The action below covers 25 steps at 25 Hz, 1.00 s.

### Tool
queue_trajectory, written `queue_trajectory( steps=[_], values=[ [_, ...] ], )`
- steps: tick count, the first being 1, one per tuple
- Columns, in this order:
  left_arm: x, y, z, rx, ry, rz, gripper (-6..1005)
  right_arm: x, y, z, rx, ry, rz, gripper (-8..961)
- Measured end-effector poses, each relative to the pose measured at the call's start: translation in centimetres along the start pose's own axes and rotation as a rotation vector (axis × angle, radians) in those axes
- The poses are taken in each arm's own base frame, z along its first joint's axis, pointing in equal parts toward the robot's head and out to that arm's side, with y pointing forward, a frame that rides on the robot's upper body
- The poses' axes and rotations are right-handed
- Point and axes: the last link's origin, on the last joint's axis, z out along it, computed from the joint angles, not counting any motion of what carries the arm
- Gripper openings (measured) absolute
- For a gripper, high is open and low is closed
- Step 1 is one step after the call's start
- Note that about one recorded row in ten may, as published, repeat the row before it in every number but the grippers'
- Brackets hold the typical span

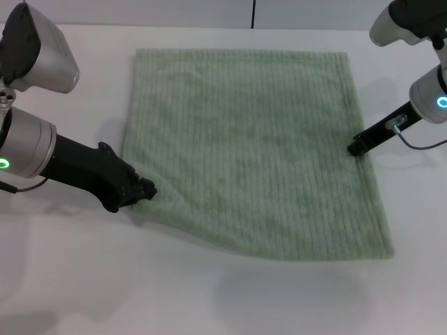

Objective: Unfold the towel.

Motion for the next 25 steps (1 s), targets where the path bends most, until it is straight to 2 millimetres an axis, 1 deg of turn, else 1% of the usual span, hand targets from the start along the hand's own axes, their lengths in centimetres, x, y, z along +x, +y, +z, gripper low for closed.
queue_trajectory(
  steps=[6, 12, 14, 17, 19, 20, 21, 22, 25],
  values=[
    [-0.5, -0.3, -0.2, -0.008, -0.005, -0.049, 130, 0.0, -0.1, -0.1, 0.002, -0.001, -0.002, 7],
    [-1.2, -0.4, 0.0, -0.013, -0.034, -0.06, 171, 0.0, -0.1, -0.1, 0.003, -0.001, -0.002, 8],
    [-1.3, -0.4, 0.0, -0.011, -0.034, -0.06, 235, 0.0, -0.1, -0.1, 0.003, 0.0, -0.003, 8],
    [-1.2, -0.8, -0.8, 0.015, -0.008, -0.053, 331, 0.0, -0.1, -0.1, 0.003, 0.0, -0.003, 8],
    [-0.7, -1.2, -1.7, 0.046, 0.051, -0.038, 393, 0.0, -0.1, -0.1, 0.003, 0.0, -0.003, 8],
    [-0.2, -1.5, -2.5, 0.068, 0.125, -0.027, 423, 0.0, -0.1, -0.1, 0.003, 0.0, -0.003, 8],
    [-0.1, -1.6, -2.7, 0.072, 0.15, -0.024, 453, 0.0, -0.1, -0.1, 0.004, 0.0, -0.003, 8],
    [0.6, -1.8, -3.6, 0.083, 0.265, -0.006, 483, 0.0, -0.1, -0.1, 0.004, 0.001, -0.003, 8],
    [0.6, -1.8, -3.6, 0.083, 0.265, -0.006, 573, 0.0, -0.2, -0.1, 0.006, 0.001, -0.002, 8]
  ],
)
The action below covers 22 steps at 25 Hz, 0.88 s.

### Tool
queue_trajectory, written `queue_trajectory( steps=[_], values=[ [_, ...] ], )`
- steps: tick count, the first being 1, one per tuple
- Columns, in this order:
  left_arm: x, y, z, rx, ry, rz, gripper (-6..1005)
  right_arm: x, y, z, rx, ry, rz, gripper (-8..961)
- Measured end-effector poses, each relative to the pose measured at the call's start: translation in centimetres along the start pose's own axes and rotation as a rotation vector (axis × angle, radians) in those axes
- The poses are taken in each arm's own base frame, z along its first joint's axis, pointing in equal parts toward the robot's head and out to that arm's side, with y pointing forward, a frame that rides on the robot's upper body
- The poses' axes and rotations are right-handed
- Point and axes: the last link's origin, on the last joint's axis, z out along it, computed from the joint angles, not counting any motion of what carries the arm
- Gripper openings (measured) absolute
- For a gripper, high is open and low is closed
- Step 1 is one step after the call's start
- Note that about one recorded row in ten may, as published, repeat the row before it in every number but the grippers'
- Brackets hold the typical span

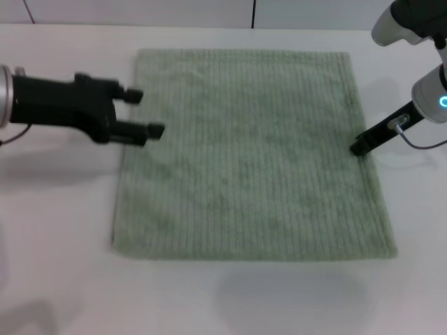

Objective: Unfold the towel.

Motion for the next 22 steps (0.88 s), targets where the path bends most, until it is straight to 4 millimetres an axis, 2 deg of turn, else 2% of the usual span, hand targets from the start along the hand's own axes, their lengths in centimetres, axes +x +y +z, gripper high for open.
queue_trajectory(
  steps=[3, 6, 7, 8, 9, 11, 12, 14, 16, 19, 22],
  values=[
    [1.1, -0.8, -0.4, 0.035, 0.198, 0.035, 681, -0.1, -0.2, -0.1, 0.011, -0.002, -0.003, 8],
    [1.1, -0.9, -0.2, 0.041, 0.236, 0.036, 797, -0.3, -0.5, -0.2, 0.034, -0.006, -0.012, 8],
    [1.3, -1.5, 0.5, 0.072, 0.335, 0.035, 797, -0.5, -0.6, -0.2, 0.05, -0.009, -0.021, 8],
    [1.3, -1.5, 0.5, 0.072, 0.335, 0.035, 797, -0.7, -0.6, -0.3, 0.065, -0.014, -0.032, 8],
    [1.4, -2.0, 1.3, 0.097, 0.415, 0.021, 796, -1.2, -0.7, -0.3, 0.107, -0.026, -0.055, 8],
    [1.4, -2.0, 1.3, 0.097, 0.415, 0.021, 796, -1.6, -0.8, -0.4, 0.141, -0.035, -0.07, 8],
    [1.6, -2.6, 2.3, 0.12, 0.472, 0.003, 796, -1.9, -0.9, -0.5, 0.176, -0.042, -0.08, 8],
    [1.8, -3.4, 3.9, 0.152, 0.489, -0.014, 795, -2.9, -0.9, -1.3, 0.244, -0.073, -0.098, 7],
    [2.0, -3.7, 4.4, 0.163, 0.484, -0.018, 795, -3.3, -0.7, -1.6, 0.251, -0.085, -0.1, 7],
    [2.4, -4.5, 5.3, 0.199, 0.471, -0.023, 794, -4.8, -0.5, -3.3, 0.276, -0.152, -0.091, 7],
    [2.7, -5.2, 5.9, 0.246, 0.471, -0.035, 793, -5.2, -0.6, -4.2, 0.302, -0.202, -0.087, 7]
  ],
)
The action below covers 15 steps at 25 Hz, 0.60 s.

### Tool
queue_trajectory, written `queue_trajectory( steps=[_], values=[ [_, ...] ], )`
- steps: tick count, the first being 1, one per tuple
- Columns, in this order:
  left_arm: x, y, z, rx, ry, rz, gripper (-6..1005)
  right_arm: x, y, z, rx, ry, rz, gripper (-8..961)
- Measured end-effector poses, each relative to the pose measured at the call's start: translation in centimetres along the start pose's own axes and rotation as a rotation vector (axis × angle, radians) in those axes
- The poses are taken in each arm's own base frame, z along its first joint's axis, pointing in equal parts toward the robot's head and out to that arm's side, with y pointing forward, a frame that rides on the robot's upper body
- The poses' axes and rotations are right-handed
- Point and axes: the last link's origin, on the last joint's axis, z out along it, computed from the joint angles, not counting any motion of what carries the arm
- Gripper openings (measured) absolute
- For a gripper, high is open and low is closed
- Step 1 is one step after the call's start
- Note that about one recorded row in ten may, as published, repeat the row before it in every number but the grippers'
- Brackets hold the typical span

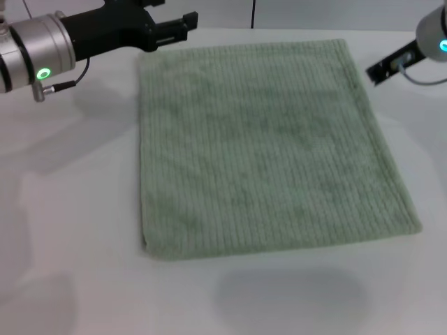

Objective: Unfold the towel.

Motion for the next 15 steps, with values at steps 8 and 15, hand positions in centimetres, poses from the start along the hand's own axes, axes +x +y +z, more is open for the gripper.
queue_trajectory(
  steps=[8, 15],
  values=[
    [0.0, -1.3, 1.3, 0.139, 0.097, -0.062, 793, 0.8, -1.4, -2.5, 0.168, -0.256, 0.01, 7],
    [-0.1, -1.7, 1.7, 0.231, 0.216, -0.117, 793, 5.3, 0.8, -3.6, 0.384, -0.695, -0.017, 8]
  ],
)
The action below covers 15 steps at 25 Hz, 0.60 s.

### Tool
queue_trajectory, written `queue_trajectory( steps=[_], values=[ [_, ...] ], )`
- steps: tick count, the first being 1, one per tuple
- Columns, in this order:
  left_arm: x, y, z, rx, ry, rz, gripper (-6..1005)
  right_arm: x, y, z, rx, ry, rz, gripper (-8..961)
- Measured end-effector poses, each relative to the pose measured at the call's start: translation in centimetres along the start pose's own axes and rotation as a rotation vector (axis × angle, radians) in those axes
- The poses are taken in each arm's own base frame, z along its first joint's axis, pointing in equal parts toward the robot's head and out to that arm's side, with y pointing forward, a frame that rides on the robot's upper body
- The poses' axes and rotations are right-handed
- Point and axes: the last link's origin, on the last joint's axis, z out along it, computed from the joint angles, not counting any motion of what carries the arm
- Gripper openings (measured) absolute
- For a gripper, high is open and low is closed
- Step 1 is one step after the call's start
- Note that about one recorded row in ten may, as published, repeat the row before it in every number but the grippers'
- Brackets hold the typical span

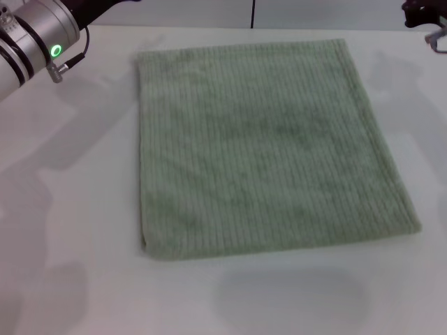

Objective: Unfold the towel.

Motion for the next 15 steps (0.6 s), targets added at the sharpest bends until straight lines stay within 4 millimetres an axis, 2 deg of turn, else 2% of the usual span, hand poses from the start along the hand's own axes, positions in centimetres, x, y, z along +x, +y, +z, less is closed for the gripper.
queue_trajectory(
  steps=[1, 2, 5, 7, 8, 15],
  values=[
    [0.0, 0.0, 0.0, 0.0, 0.0, 0.0, 793, 0.0, 0.0, 0.0, 0.0, 0.0, 0.0, 8],
    [-0.1, 0.0, 0.0, 0.009, 0.009, -0.005, 793, 1.1, 0.3, -1.2, 0.079, -0.111, -0.003, 8],
    [-0.2, 0.0, 0.1, 0.014, 0.014, -0.01, 793, 2.0, 0.5, -2.1, 0.132, -0.188, 0.003, 8],
    [-0.1, 0.0, 0.2, 0.017, 0.02, -0.014, 793, 3.4, 0.6, -3.8, 0.228, -0.3, 0.027, 8],
    [-0.1, 0.0, 0.2, 0.017, 0.02, -0.014, 793, 3.4, 0.6, -3.8, 0.228, -0.3, 0.027, 8],
    [-0.2, -0.3, -0.1, 0.041, 0.036, -0.027, 793, 7.6, -0.8, -8.3, 0.491, -0.421, 0.1, 8]
  ],
)
